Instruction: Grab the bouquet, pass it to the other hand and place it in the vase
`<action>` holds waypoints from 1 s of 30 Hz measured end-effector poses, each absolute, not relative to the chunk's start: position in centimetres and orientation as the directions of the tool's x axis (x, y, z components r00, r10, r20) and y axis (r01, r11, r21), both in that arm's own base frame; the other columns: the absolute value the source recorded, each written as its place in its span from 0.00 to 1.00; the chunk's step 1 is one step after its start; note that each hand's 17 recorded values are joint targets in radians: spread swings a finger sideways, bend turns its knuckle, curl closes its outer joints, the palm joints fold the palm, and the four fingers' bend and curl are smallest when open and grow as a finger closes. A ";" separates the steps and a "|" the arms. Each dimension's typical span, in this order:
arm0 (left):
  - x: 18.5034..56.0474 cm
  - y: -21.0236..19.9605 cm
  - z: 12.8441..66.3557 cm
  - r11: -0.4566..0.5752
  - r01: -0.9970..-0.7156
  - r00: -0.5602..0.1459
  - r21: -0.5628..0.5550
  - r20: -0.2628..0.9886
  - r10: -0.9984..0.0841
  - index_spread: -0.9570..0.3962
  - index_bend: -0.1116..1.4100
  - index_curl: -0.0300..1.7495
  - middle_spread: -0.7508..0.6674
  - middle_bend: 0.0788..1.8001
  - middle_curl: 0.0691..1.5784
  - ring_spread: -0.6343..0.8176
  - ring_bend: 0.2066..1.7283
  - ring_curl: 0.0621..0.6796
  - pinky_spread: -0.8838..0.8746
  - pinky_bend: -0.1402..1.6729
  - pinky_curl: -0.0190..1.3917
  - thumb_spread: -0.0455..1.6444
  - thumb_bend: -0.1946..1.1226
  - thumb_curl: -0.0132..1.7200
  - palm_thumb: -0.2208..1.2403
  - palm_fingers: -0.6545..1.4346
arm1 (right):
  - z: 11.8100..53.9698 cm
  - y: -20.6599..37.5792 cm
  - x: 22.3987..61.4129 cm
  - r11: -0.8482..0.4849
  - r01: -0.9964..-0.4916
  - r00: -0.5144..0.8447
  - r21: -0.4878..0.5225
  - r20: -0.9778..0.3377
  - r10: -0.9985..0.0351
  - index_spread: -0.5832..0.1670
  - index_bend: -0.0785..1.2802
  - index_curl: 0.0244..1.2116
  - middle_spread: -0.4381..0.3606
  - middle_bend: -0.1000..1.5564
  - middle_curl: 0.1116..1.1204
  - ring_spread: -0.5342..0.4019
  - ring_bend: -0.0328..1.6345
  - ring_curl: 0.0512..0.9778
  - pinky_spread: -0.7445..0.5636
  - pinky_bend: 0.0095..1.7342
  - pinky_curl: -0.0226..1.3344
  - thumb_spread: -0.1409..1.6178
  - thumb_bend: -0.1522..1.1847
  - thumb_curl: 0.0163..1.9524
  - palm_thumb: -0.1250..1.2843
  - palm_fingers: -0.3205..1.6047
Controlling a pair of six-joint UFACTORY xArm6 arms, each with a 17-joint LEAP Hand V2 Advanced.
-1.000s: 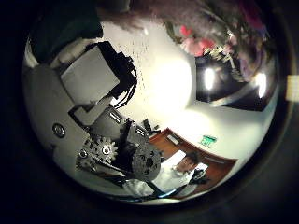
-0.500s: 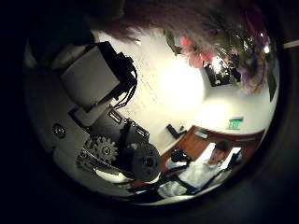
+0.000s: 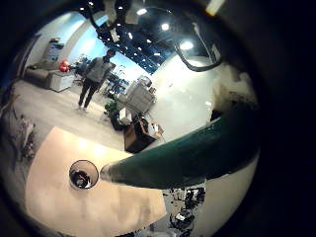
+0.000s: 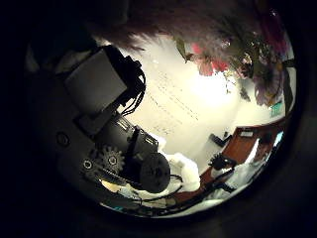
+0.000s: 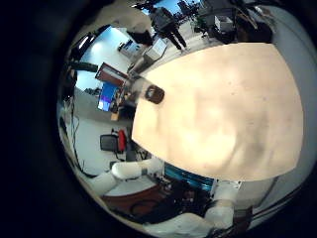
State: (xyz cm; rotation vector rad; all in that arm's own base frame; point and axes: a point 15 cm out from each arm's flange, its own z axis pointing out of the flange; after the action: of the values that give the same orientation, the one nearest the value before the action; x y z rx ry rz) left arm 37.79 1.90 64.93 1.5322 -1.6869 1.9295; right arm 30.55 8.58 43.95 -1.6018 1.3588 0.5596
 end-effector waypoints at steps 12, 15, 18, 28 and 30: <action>42.6 2.1 59.1 -0.365 -0.727 -0.395 -0.582 0.789 -0.471 0.19 0.55 0.66 0.21 0.66 0.53 0.16 0.84 0.82 0.24 0.87 0.49 0.66 0.14 0.46 0.81 0.84 | 43.6 8.4 30.8 0.049 -0.939 0.272 -0.342 -0.819 -0.505 0.29 0.18 0.26 0.57 0.26 0.21 0.73 0.43 0.20 0.90 0.40 0.29 0.63 0.10 0.27 0.61 0.23; 43.9 1.9 57.6 -0.364 -0.740 -0.377 -0.566 0.796 -0.473 0.18 0.54 0.67 0.21 0.66 0.53 0.16 0.84 0.82 0.24 0.86 0.49 0.66 0.14 0.46 0.81 0.84 | 43.5 8.4 30.8 0.050 -0.940 0.269 -0.338 -0.821 -0.503 0.29 0.18 0.26 0.57 0.25 0.21 0.73 0.43 0.20 0.90 0.40 0.28 0.63 0.09 0.26 0.61 0.24; 44.9 1.9 56.0 -0.364 -0.753 -0.361 -0.549 0.806 -0.469 0.18 0.54 0.67 0.21 0.66 0.53 0.16 0.83 0.81 0.24 0.86 0.50 0.66 0.14 0.46 0.81 0.84 | 43.3 8.3 30.9 0.049 -0.940 0.269 -0.337 -0.822 -0.502 0.29 0.18 0.25 0.57 0.25 0.22 0.73 0.42 0.19 0.90 0.40 0.28 0.63 0.10 0.26 0.62 0.24; 47.0 3.0 51.8 -0.382 -0.789 -0.304 -0.481 0.847 -0.436 0.17 0.52 0.69 0.21 0.66 0.53 0.16 0.83 0.81 0.23 0.85 0.51 0.66 0.14 0.47 0.80 0.84 | 43.4 8.2 31.1 0.050 -0.941 0.267 -0.336 -0.823 -0.502 0.29 0.18 0.24 0.57 0.23 0.22 0.73 0.41 0.18 0.90 0.39 0.26 0.63 0.10 0.26 0.62 0.25; 47.1 2.8 51.4 -0.378 -0.797 -0.300 -0.472 0.852 -0.430 0.17 0.52 0.69 0.21 0.66 0.53 0.16 0.83 0.81 0.23 0.85 0.51 0.66 0.14 0.46 0.80 0.84 | 43.3 8.2 31.0 0.049 -0.941 0.268 -0.336 -0.823 -0.501 0.30 0.18 0.24 0.58 0.23 0.22 0.73 0.41 0.18 0.90 0.39 0.25 0.63 0.10 0.26 0.62 0.25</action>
State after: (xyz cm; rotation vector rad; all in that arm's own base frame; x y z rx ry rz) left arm 47.14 2.79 51.36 1.6401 -1.5392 1.7272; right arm 31.04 8.21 43.34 -1.5912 1.3684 0.5826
